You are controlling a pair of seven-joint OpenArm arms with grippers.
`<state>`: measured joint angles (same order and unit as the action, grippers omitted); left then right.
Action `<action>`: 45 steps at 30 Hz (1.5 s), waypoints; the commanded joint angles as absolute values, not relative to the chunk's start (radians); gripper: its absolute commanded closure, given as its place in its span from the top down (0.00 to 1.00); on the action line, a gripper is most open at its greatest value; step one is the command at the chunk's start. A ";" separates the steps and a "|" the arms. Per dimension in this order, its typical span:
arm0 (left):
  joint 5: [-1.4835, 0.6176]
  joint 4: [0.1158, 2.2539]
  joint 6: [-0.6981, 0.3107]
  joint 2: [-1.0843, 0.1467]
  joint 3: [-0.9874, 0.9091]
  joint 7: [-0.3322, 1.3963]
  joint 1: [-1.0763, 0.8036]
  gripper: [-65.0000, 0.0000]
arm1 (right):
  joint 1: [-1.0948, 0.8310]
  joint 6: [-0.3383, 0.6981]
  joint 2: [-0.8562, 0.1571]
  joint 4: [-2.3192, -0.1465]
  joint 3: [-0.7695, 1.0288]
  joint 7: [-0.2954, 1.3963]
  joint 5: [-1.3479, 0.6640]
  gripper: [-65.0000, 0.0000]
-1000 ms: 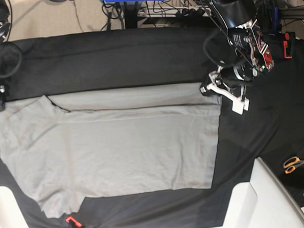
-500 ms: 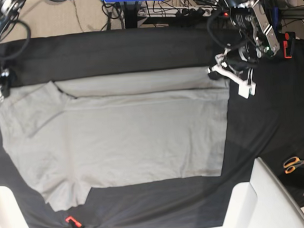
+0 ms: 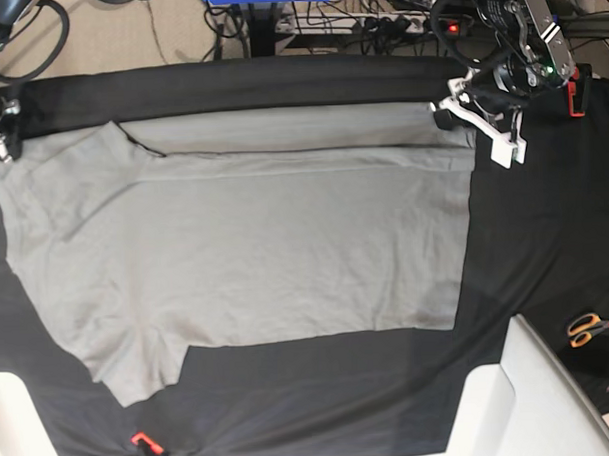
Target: Fold the T-shirt properly
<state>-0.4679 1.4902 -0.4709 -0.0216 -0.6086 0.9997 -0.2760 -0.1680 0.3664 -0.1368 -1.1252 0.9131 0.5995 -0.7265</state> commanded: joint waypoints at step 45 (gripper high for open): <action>-0.377 1.603 -0.463 -0.036 -0.624 0.990 -0.349 0.00 | -0.272 0.358 -0.054 -1.241 1.009 0.657 -0.727 0.32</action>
<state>-0.3809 1.5883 -0.4702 -0.0231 -0.6155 1.0023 -0.3489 -0.2749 0.3557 -0.0353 -1.2232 1.0039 0.6666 -0.7197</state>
